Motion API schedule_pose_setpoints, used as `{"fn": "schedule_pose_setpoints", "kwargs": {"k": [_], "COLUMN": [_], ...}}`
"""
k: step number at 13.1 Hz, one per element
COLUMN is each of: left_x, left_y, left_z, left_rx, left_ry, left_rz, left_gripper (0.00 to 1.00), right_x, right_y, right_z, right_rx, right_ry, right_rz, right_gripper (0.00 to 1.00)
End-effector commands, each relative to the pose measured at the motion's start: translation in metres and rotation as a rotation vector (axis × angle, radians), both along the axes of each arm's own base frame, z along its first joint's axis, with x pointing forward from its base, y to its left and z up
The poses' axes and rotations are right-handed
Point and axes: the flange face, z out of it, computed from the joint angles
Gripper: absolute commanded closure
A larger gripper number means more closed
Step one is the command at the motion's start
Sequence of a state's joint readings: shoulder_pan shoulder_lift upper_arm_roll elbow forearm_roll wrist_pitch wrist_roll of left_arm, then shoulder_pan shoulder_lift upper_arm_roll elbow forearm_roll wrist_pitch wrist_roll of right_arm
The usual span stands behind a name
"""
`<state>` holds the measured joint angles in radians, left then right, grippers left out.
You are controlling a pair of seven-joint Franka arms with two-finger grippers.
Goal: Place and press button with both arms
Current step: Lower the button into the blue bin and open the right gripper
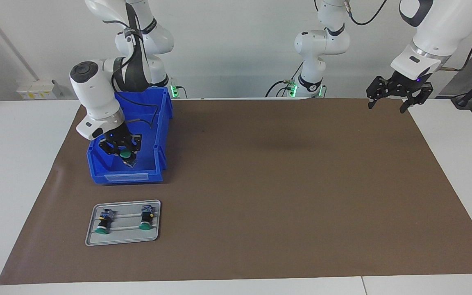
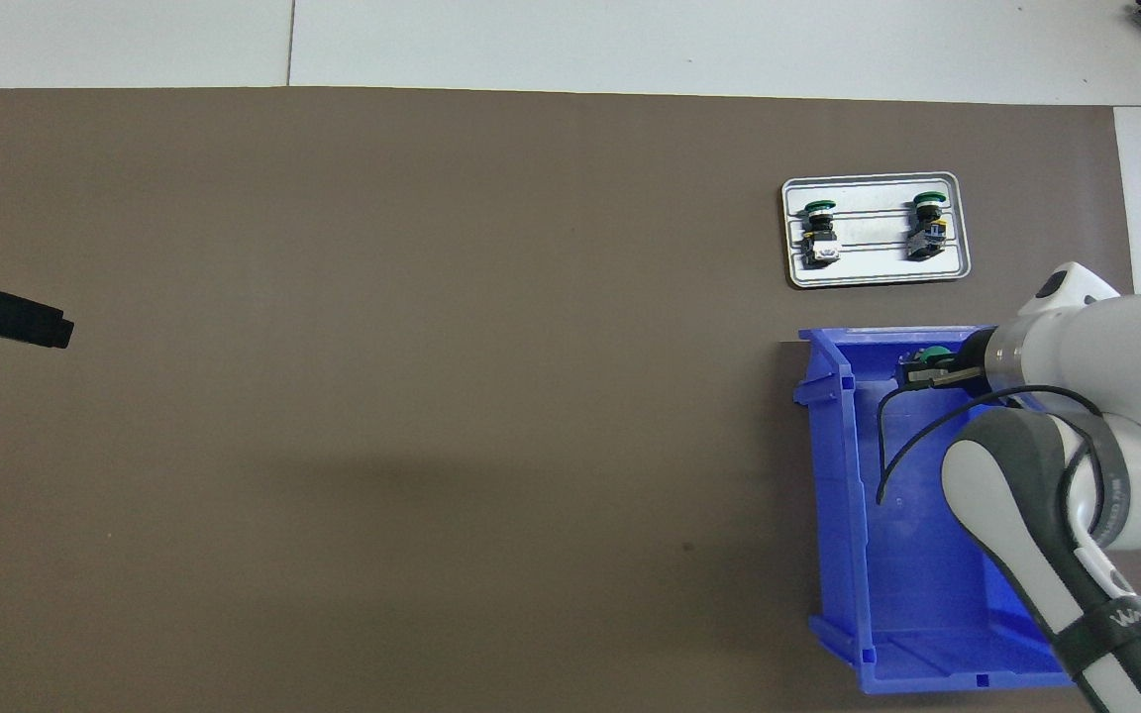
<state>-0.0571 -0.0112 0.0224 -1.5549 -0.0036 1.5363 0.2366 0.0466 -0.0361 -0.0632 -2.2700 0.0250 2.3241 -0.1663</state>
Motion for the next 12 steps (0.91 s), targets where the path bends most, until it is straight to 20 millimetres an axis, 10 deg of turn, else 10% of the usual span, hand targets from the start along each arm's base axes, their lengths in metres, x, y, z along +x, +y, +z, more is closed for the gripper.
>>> {"fn": "schedule_pose_setpoints", "kwargs": {"k": [1, 5, 7, 10, 12], "left_x": [-0.008, -0.008, -0.008, -0.008, -0.008], "left_y": [0.003, 0.003, 0.003, 0.003, 0.003], "left_z": [0.001, 0.001, 0.001, 0.001, 0.001], "left_rx": [0.014, 0.014, 0.014, 0.014, 0.014], "left_ry": [0.004, 0.004, 0.004, 0.004, 0.004], "left_rz": [-0.003, -0.003, -0.003, -0.003, -0.003], "left_gripper": [0.0, 0.0, 0.0, 0.0, 0.0], "right_x": [-0.028, -0.038, -0.037, -0.034, -0.02], "right_y": [-0.015, -0.008, -0.008, 0.003, 0.007], "right_z": [-0.018, -0.029, -0.031, -0.027, 0.001], "right_rx": [0.02, 0.031, 0.034, 0.037, 0.043], "right_ry": [-0.007, -0.005, 0.001, -0.001, -0.039], "right_rz": [0.019, 0.012, -0.019, -0.026, -0.052], "right_gripper": [1.0, 1.0, 0.38, 0.0, 0.0]}}
